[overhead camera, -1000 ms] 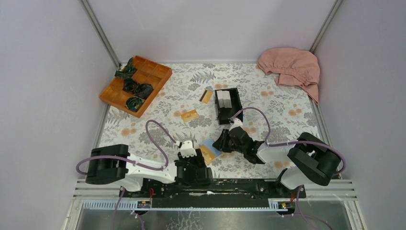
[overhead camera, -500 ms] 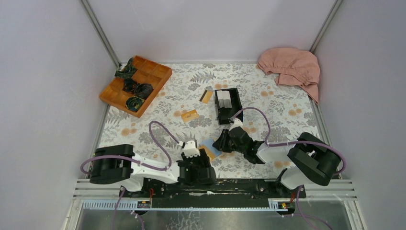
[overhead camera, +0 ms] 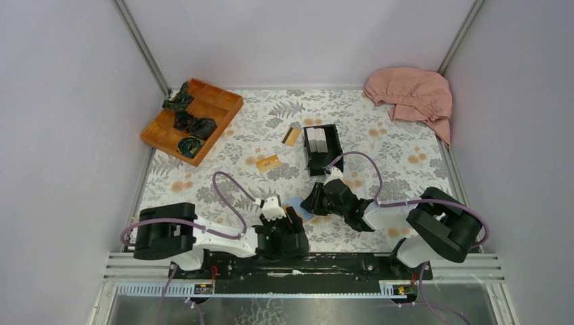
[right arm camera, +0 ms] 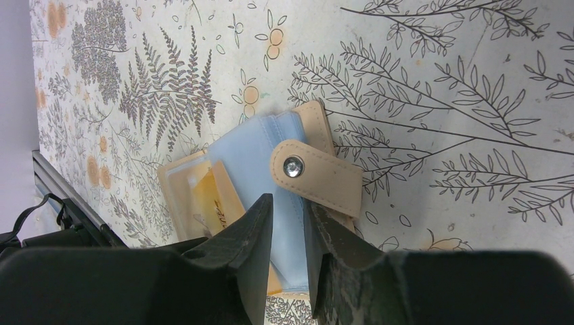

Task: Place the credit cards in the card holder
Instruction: Insert the credit card into the card holder.

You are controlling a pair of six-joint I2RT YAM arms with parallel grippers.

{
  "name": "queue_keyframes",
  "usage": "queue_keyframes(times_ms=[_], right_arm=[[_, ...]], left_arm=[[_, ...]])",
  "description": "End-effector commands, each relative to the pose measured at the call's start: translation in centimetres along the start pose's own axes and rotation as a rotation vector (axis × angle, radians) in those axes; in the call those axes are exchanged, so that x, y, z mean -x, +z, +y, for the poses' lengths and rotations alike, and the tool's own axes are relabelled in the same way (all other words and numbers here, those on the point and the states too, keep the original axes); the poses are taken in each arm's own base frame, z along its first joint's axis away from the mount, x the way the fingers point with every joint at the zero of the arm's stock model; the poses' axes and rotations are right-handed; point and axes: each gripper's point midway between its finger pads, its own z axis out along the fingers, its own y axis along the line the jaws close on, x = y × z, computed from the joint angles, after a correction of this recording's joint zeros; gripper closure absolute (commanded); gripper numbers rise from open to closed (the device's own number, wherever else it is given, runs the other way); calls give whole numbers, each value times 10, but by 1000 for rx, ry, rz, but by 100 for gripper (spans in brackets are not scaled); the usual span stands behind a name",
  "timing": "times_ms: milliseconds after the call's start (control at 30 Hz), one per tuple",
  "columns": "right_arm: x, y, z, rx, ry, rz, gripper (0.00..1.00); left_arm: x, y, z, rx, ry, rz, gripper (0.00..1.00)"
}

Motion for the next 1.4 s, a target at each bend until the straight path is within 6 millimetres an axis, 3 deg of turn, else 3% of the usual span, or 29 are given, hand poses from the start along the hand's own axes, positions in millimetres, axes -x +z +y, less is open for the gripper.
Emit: queue_keyframes(times_ms=[0,267,833,1367], right_arm=[[-9,-4,-13,-44,-14,36,69],[-10,-5,-14,-45,-13,33,68],[-12,-6,-17,-46,-11,35,68],[-15,-6,-17,-42,-7,42,68]], left_arm=[[-13,7,3,21,-4,34,31],[-14,9,0,24,-7,27,29],[21,5,-6,46,35,-106,29],[23,13,-5,36,20,-127,28]])
